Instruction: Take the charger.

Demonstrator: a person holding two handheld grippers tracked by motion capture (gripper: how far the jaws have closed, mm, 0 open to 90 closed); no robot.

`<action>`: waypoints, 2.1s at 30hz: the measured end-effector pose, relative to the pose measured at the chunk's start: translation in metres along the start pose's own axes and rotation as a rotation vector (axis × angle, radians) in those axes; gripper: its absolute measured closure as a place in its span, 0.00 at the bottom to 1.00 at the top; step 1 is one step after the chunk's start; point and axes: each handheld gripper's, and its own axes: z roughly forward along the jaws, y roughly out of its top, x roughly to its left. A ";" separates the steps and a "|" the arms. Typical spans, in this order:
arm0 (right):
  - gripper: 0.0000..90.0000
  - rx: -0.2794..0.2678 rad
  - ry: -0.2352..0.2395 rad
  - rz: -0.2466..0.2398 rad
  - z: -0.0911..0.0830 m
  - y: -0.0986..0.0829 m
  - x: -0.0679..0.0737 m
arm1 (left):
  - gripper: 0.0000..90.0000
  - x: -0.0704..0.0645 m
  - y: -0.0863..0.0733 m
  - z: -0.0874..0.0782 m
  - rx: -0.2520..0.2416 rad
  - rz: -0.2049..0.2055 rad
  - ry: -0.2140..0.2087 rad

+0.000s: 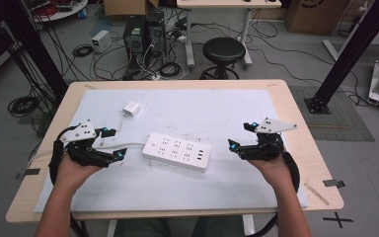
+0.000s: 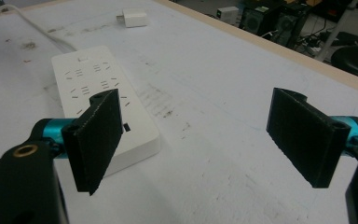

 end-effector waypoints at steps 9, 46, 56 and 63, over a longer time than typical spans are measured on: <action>0.21 -0.001 -0.012 -0.008 -0.005 0.004 0.003 | 0.20 0.016 0.009 0.006 0.021 -0.031 0.060; 0.21 0.029 -0.079 0.022 -0.008 -0.013 0.003 | 0.19 0.158 -0.008 0.157 0.271 -0.240 0.328; 0.21 0.027 -0.070 0.006 -0.004 -0.011 0.005 | 0.28 0.161 -0.013 0.157 0.279 -0.237 0.327; 0.21 0.036 -0.069 0.011 -0.003 -0.010 0.006 | 0.37 0.163 -0.015 0.157 0.279 -0.239 0.330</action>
